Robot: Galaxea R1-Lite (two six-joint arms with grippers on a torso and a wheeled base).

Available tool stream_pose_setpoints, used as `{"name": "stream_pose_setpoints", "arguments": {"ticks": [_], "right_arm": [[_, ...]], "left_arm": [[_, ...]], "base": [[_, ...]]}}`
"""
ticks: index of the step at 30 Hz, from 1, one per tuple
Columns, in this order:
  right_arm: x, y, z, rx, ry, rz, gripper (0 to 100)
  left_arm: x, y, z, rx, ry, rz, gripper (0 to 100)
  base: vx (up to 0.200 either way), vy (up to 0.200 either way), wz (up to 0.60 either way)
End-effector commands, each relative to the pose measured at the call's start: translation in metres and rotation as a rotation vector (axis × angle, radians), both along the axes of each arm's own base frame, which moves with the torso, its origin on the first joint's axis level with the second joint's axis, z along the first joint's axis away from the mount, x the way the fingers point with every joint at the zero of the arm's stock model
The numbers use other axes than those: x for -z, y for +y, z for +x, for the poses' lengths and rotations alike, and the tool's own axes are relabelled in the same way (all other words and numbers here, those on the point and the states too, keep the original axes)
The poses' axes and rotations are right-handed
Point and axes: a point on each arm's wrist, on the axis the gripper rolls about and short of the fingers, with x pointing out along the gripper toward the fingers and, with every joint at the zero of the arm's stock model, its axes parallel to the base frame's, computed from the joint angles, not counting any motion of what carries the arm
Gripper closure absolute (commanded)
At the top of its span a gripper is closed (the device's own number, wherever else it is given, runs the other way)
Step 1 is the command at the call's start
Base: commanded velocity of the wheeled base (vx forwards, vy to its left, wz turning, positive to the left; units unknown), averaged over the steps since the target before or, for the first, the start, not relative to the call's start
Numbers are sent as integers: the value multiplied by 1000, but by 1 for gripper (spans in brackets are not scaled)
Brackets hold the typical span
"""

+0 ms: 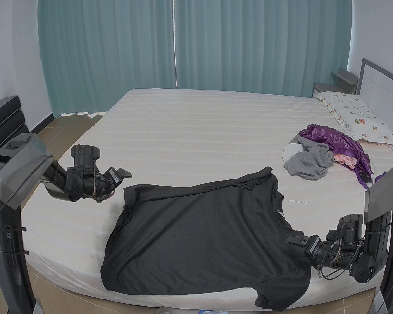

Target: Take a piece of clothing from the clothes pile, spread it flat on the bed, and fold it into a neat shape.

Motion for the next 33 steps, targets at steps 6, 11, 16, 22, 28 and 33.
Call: {"name": "stream_pose_setpoints", "arguments": {"ticks": [6, 11, 16, 22, 28, 33], "right_arm": [[0, 1, 3, 4, -15, 9, 0], [0, 1, 3, 4, -15, 9, 0], [0, 1, 4, 4, -18, 10, 0], [1, 1, 4, 4, -15, 9, 0], [1, 1, 5, 4, -18, 10, 0], [-4, 4, 21, 9, -96, 17, 0]], "left_arm": [[71, -12, 47, 42, 32, 68, 0], [90, -15, 62, -7, 18, 113, 0], [89, -14, 69, -33, -5, 122, 0], [86, -11, 78, -83, -36, 104, 100], [82, -3, 90, -179, -82, 119, 100], [71, 6, 103, -248, -146, 149, 100]], "base": [[0, 0, 0], [0, 0, 0], [0, 0, 0], [0, 0, 0], [0, 0, 0], [0, 0, 0]]}}
